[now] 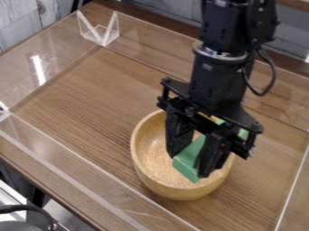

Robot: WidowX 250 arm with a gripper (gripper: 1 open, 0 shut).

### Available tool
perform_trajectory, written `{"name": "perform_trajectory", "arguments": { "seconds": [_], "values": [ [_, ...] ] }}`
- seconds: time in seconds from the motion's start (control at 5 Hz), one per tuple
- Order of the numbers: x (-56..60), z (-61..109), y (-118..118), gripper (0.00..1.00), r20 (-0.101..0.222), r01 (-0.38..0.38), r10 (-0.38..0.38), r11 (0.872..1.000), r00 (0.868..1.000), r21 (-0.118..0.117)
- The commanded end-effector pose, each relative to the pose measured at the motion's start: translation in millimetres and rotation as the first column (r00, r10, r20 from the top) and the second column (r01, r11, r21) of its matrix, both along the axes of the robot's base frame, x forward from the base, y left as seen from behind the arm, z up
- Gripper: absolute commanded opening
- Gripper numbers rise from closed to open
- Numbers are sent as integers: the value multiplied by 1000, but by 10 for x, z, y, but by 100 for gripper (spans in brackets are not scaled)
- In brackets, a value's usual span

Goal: Put the green block in the brown bowl

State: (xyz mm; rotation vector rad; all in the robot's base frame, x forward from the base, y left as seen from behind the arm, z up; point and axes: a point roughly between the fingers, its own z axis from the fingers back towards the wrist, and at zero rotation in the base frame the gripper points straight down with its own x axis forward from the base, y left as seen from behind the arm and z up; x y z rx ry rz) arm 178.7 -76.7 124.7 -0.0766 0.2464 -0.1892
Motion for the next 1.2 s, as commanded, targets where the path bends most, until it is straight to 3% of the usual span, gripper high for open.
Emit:
{"name": "perform_trajectory", "arguments": {
  "seconds": [0.0, 0.6, 1.0],
  "values": [
    [43, 41, 16, 0, 56, -22, 23, 1000, 998, -20],
    [109, -62, 52, 0, 81, -59, 63, 997, 995, -41],
    [169, 56, 64, 0, 99, -73, 78, 996, 992, -55]
  ]
}}
